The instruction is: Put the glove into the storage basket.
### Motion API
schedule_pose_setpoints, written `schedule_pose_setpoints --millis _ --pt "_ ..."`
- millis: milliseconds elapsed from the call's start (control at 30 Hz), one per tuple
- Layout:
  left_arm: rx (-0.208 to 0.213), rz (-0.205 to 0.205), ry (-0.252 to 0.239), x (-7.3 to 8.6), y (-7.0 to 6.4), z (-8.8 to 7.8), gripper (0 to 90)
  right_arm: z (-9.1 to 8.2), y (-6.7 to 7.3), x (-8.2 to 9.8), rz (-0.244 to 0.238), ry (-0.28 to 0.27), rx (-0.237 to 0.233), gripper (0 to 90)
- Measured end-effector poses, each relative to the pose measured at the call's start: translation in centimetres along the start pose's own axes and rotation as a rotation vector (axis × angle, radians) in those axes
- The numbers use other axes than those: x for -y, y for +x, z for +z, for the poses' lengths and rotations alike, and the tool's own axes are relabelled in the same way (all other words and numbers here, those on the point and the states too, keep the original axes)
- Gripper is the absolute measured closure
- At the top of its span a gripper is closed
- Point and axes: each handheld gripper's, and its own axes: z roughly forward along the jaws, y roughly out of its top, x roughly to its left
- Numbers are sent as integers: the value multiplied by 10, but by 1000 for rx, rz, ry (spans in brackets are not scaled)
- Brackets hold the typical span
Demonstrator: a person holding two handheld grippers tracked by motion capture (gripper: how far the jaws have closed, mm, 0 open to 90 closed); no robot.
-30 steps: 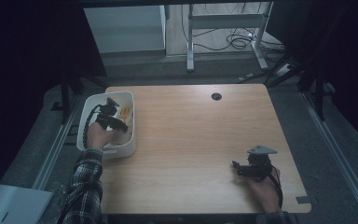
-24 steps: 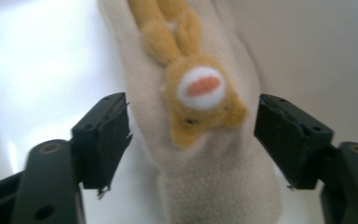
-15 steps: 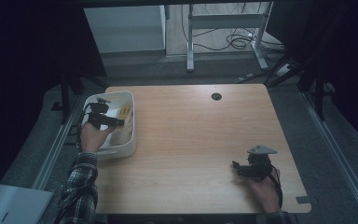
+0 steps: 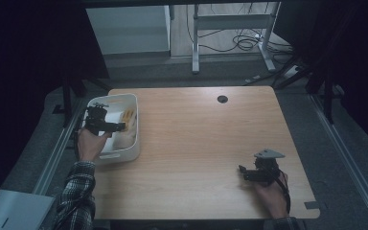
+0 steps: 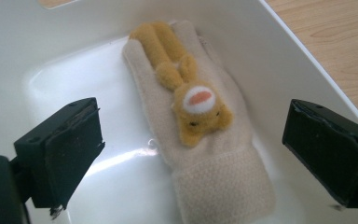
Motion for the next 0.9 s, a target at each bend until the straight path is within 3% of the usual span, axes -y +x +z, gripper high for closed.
schedule_pose_setpoints --millis 267,467,667,900 --pt "9 22 -34 8 -2 -14 34 0 0 0 -1 0 1 157" --pt "43 49 -79 15 -11 -29 26 0 0 0 -1 0 0 158" --pt "78 82 -113 20 -27 -43 24 0 0 0 -2 0 0 158" --pt "125 131 -132 29 -54 -49 22 0 0 0 -1 0 0 157"
